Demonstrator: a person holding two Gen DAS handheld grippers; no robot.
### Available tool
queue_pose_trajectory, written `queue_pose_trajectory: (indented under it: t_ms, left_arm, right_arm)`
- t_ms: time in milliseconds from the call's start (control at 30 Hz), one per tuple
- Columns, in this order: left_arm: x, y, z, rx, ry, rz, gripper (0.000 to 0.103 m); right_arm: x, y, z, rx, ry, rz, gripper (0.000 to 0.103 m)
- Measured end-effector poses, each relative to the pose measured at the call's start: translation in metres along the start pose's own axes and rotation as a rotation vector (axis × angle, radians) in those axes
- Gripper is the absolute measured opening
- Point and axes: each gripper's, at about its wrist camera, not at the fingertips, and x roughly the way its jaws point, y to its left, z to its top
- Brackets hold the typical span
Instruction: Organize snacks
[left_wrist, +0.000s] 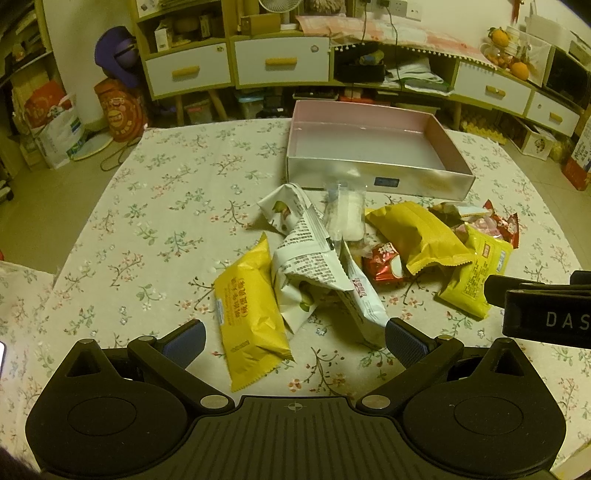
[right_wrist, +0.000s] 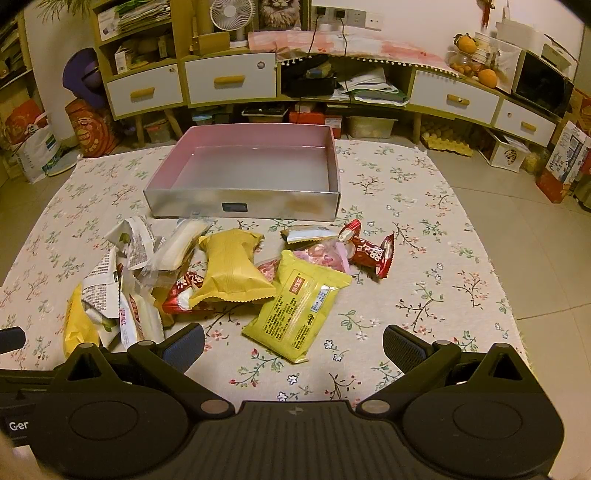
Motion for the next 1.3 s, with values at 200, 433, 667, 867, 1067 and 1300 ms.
queue_pose_trajectory:
  t_ms: [200,433,667,867,1067,1300]
  left_arm:
    - [0.000,0.001,0.000,-0.003,0.000,-0.004,0.103]
    - [0.001,0.002,0.000,-0.006,-0.003,-0.004,0.103]
    - [0.001,0.003,0.000,-0.010,-0.007,-0.003,0.103]
    - [0.001,0.005,0.000,-0.009,-0.020,0.004,0.103]
    - [0.002,0.006,0.001,0.024,-0.047,0.015,0.103]
    - [0.008,0.024,0.016,0.068,-0.033,-0.065,0.103]
  right_arm:
    - [0.000,0.000,0.000,0.000,-0.001,-0.003,0.077]
    - [0.000,0.000,0.000,0.004,-0.002,0.000,0.077]
    - [0.001,0.000,0.000,0.007,-0.005,0.007,0.077]
    - [0.000,-0.001,0.000,0.018,-0.016,0.006,0.077]
    - [0.002,-0.003,0.000,0.023,-0.004,0.019,0.077]
    - [0.010,-0.006,0.003,-0.015,0.003,0.097,0.077]
